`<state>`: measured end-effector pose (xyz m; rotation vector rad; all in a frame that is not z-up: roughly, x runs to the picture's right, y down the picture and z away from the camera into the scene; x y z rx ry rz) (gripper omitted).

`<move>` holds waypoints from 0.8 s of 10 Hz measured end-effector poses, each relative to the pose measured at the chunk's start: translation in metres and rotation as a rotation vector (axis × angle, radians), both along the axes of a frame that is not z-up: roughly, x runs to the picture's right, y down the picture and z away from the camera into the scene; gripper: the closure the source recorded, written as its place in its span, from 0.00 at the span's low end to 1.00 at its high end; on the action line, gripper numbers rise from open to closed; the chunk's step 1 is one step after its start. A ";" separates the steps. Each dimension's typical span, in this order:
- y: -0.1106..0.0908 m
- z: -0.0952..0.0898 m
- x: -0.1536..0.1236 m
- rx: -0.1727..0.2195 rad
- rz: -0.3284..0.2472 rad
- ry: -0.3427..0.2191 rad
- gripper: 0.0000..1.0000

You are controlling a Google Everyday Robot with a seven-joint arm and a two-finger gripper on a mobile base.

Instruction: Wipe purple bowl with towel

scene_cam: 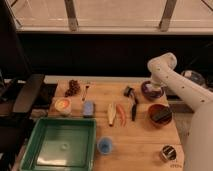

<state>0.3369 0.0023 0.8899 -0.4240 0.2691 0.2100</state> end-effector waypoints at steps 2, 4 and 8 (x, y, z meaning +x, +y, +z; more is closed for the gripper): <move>-0.014 0.012 0.002 0.004 -0.021 0.007 1.00; -0.027 0.026 -0.013 0.010 -0.043 -0.024 1.00; -0.014 0.022 -0.045 0.017 -0.019 -0.127 1.00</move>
